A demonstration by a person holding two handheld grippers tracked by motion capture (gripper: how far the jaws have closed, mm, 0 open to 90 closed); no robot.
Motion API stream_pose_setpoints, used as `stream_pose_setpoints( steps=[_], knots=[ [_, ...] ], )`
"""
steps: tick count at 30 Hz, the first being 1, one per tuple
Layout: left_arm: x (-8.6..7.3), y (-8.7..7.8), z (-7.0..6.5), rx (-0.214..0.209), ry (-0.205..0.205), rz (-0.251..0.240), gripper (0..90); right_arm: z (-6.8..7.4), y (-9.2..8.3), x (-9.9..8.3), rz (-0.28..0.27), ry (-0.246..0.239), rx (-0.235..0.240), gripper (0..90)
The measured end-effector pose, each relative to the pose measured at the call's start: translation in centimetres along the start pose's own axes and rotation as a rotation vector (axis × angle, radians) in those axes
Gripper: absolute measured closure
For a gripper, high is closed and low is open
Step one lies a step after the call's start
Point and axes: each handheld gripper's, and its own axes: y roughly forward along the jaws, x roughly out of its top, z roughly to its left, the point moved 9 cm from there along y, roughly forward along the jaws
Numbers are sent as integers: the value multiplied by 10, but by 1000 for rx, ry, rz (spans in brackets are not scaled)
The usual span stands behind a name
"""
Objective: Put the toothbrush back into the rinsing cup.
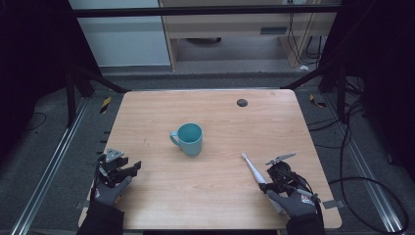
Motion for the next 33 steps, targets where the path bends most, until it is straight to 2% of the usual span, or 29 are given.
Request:
stream_pose_setpoints(
  steps=[5, 10, 21, 28, 33],
  knots=[
    [-1, 1, -1, -4, 6, 7, 421, -4, -1, -7, 55, 8, 5, 439],
    [-2, 1, -1, -6, 3, 10, 420, -2, 2, -9, 82, -1, 12, 452],
    [-2, 2, -2, -13, 8, 17, 420, 2, 18, -12, 142, -21, 18, 553],
    [-3, 3, -2, -15, 9, 23, 420, 2, 18, -11, 145, -26, 3, 652],
    [-3, 3, -2, -15, 8, 22, 420, 2, 18, -11, 156, -22, -7, 661]
  ],
)
